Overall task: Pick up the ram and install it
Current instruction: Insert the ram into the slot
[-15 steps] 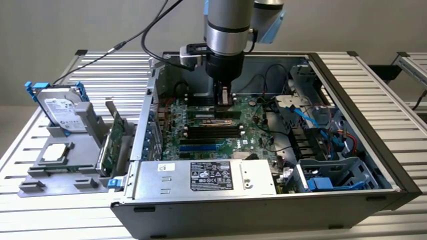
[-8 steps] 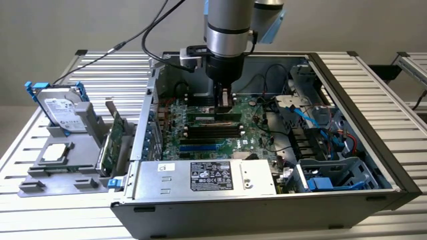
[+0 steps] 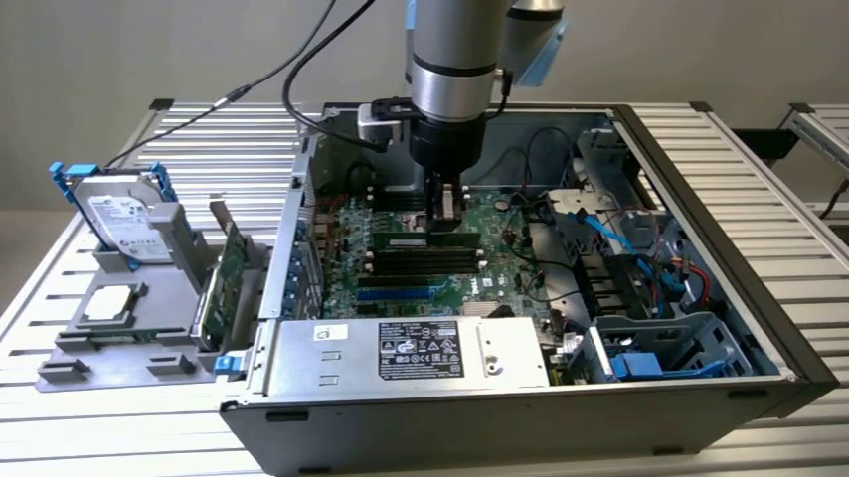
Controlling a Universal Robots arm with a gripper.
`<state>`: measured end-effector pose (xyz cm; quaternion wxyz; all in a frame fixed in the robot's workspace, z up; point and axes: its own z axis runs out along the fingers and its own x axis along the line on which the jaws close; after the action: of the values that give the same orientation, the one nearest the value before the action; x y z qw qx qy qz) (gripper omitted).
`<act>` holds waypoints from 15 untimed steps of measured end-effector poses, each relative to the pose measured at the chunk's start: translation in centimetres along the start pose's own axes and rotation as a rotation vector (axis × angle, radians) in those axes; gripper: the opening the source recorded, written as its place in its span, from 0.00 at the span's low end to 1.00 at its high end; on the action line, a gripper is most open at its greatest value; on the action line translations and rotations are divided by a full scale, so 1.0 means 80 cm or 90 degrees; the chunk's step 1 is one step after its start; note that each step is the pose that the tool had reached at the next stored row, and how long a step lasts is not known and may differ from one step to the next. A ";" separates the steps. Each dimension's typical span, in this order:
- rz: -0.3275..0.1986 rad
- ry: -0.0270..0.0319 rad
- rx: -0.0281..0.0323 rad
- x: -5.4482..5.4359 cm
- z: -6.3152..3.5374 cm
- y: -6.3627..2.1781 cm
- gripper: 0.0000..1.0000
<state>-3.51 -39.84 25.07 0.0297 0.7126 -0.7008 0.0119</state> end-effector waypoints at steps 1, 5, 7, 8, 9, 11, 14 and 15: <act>0.000 0.0002 0.0000 0.000 0.001 0.000 0.14; 0.000 0.0004 0.0006 0.000 0.003 0.000 0.14; -0.002 0.0006 0.0065 0.000 0.004 0.000 0.14; -0.003 0.0007 0.0097 0.000 0.005 0.000 0.14; -0.004 0.0010 0.0130 0.000 0.006 0.000 0.14; -0.004 0.0017 0.0147 0.000 0.006 0.001 0.14; -0.004 0.0016 0.0149 0.000 0.008 0.002 0.14; -0.005 0.0022 0.0149 0.000 0.008 0.002 0.14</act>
<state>-3.72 -39.86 24.42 0.0226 0.7155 -0.6979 0.0212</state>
